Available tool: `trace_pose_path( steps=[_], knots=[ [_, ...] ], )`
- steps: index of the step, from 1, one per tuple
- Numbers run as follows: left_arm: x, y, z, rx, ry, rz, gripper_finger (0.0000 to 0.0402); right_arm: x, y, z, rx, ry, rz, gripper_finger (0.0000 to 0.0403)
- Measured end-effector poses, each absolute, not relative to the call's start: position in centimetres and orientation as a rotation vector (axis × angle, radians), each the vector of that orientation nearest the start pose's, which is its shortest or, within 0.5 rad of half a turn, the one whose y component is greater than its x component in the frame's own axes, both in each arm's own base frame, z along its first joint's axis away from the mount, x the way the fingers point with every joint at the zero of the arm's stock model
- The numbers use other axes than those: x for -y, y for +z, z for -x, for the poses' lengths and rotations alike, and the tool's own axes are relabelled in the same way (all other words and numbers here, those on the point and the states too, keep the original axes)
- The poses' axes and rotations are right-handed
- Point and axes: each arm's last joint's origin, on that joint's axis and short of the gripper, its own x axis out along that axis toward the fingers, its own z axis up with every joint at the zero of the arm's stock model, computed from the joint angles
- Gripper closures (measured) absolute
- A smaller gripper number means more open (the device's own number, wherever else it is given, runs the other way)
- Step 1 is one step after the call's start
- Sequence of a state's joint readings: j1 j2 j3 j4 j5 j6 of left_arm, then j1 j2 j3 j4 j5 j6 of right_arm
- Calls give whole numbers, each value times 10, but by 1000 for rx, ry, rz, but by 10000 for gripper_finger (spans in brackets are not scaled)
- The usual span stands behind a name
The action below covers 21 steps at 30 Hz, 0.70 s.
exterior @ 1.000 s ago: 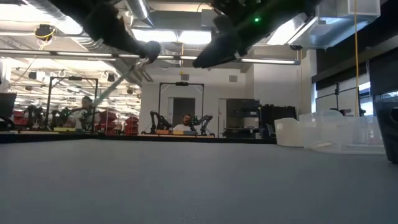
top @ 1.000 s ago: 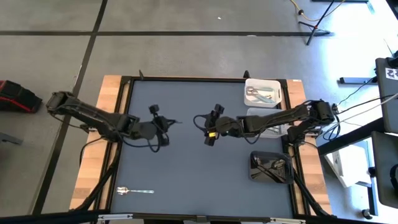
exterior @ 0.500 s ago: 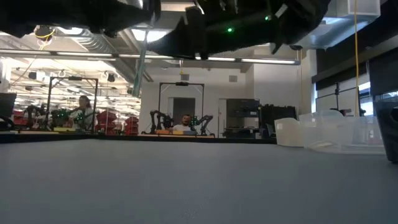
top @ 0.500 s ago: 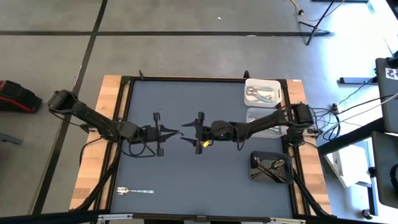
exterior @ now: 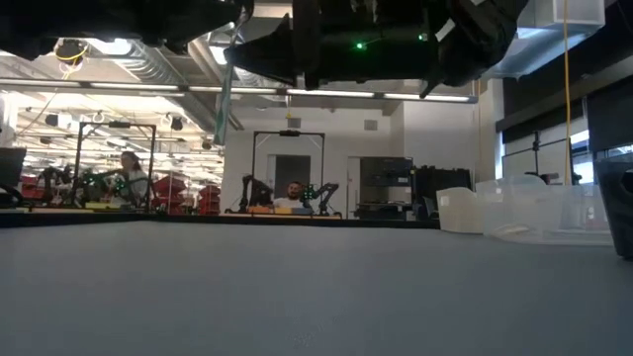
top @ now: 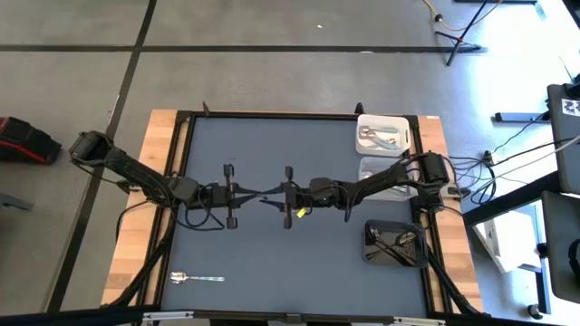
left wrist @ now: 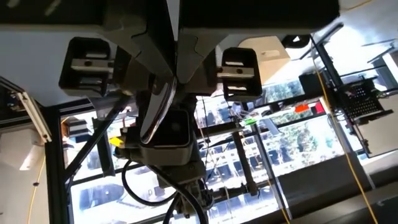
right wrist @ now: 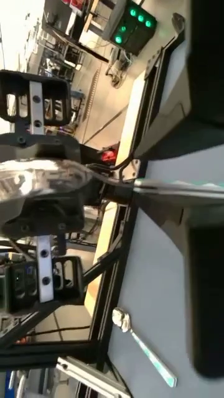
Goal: Sort silverware by color (type)
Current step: Put the white green spoon into the transparent bin
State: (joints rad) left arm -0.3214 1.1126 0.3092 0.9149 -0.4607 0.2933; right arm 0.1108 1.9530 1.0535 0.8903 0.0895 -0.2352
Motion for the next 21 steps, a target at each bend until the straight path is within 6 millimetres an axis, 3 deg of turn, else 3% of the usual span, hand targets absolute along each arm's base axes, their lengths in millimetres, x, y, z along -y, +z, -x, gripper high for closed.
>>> trace_pose_path(
  steps=[9,21],
  knots=[
    [50,217,-204,89,166,-253,401,-44,199,-418,-16,27,234,393],
    [50,217,-204,86,163,-247,401,-44,201,-420,-34,29,240,401]
  ],
)
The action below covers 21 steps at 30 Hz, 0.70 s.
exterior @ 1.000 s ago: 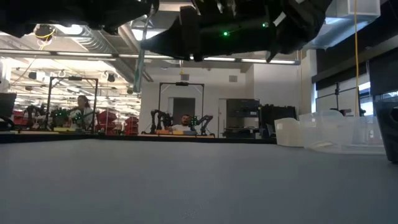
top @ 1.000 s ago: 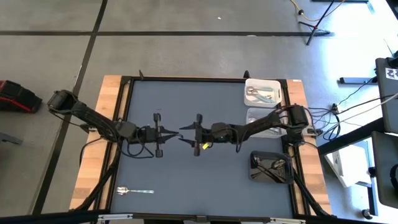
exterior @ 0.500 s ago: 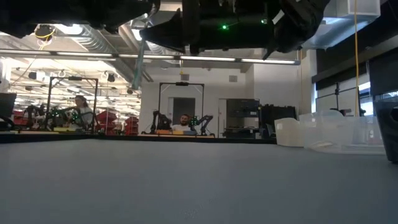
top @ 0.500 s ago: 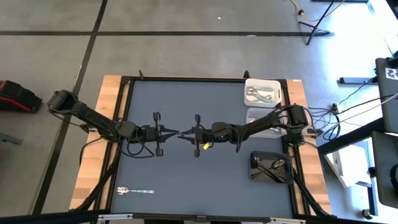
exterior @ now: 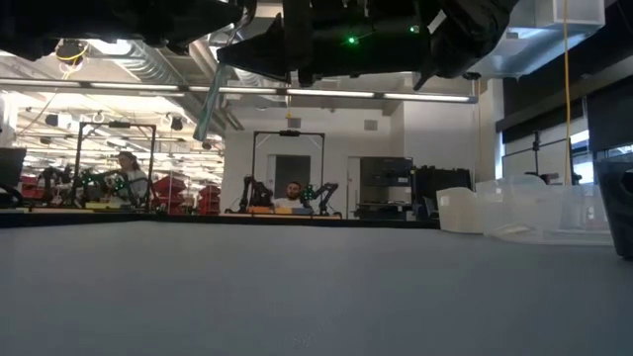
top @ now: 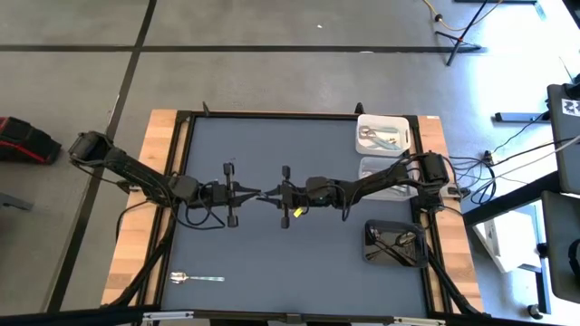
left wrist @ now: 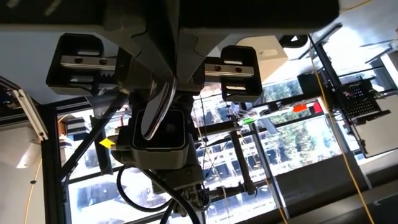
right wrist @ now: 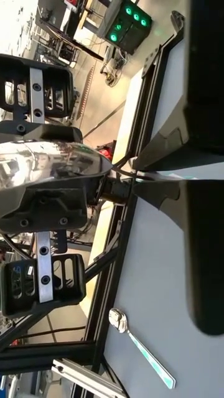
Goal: Sort silverware by color (type)
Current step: Put the white green spoon into the transparent bin
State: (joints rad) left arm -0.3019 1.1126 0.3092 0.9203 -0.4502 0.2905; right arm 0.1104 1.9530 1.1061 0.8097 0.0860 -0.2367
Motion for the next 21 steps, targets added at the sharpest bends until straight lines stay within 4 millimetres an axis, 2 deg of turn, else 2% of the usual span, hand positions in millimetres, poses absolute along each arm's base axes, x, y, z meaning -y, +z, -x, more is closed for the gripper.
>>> trace_pose_path(
  steps=[8,15,21],
  knots=[
    [50,216,-204,78,161,-245,394,-44,201,-420,-38,30,244,402],
    [50,217,-200,55,175,-231,316,-43,204,-417,-85,-25,278,402],
    [49,216,-189,-43,243,-239,272,-47,233,-395,-178,-114,335,402]
  ],
)
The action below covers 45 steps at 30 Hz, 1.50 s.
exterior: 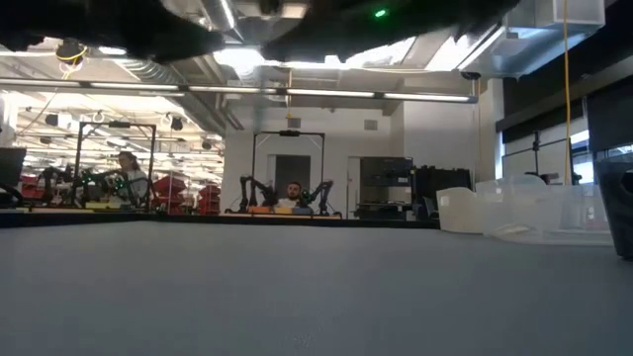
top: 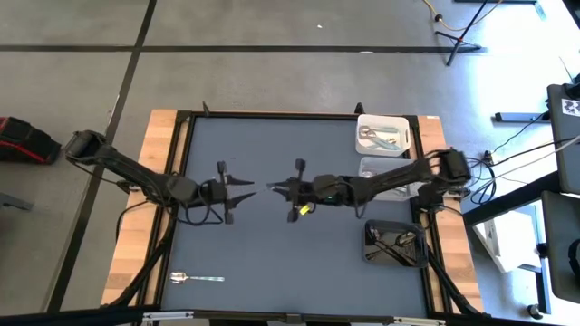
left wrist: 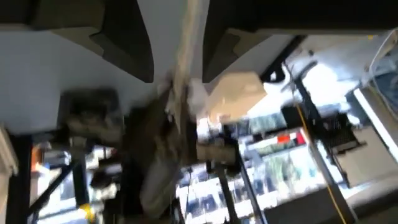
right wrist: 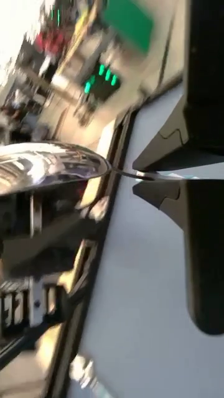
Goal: Sort silverware by color (type)
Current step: Put the white green spoon into the transparent bin
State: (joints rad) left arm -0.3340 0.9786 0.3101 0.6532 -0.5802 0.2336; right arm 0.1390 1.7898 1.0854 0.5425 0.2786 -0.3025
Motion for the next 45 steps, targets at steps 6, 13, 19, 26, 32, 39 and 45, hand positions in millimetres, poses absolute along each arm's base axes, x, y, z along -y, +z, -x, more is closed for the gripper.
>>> trace_pose_path(
  steps=[6,13,19,26,32,39,45],
  knots=[
    [47,210,-181,-139,279,-220,268,-44,276,-344,-326,-296,415,402],
    [47,208,-180,-159,277,-230,267,-25,313,-279,-505,-410,359,402],
    [47,208,-180,-160,277,-231,267,-6,324,-233,-631,-522,285,402],
    [47,208,-180,-163,277,-233,267,21,324,-201,-756,-671,194,402],
    [47,207,-180,-177,276,-240,267,29,310,-185,-954,-658,76,402],
    [47,206,-180,-181,276,-242,267,24,296,-168,-1135,-675,-131,402],
    [47,206,-180,-181,276,-242,267,22,261,-161,-1267,-670,-165,402]
  ],
)
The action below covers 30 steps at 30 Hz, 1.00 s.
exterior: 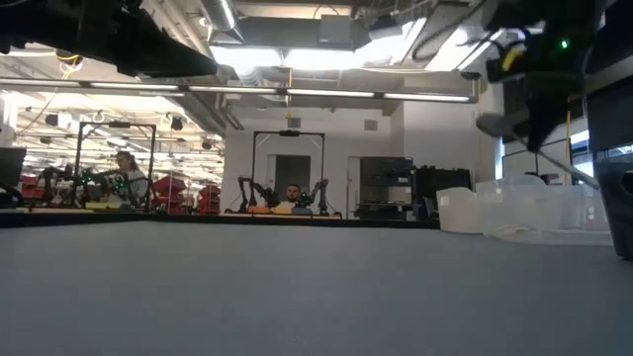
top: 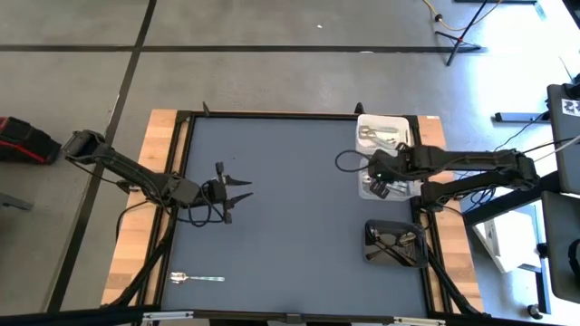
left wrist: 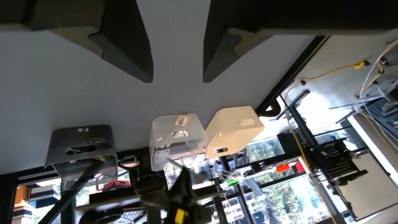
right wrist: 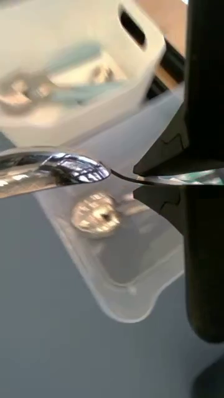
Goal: Sort silverware by color (type)
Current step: Put the white green spoon into the transparent bin
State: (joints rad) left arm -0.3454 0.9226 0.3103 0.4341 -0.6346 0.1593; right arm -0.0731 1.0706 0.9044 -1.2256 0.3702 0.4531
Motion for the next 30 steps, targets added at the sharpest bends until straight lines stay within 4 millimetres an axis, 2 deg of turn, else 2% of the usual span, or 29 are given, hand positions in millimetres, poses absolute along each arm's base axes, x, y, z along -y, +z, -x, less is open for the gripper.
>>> trace_pose_path(
  steps=[5,11,14,20,22,25,30],
  knots=[
    [47,206,-180,-181,275,-243,267,20,234,-156,-1343,-669,-228,402],
    [47,206,-180,-181,275,-242,267,20,218,-150,-1387,-709,-249,394],
    [47,206,-180,-181,276,-242,267,20,218,-150,-1375,-730,-272,357],
    [47,206,-180,-180,255,-239,267,20,226,-152,-1354,-727,-269,241],
    [49,206,-181,-178,202,-234,267,20,234,-157,-1308,-715,-291,212],
    [52,206,-181,-193,115,-208,267,15,247,-173,-1134,-628,-280,183],
    [63,211,-182,-409,3,-169,267,0,265,-209,-791,-432,-109,167]
  ],
)
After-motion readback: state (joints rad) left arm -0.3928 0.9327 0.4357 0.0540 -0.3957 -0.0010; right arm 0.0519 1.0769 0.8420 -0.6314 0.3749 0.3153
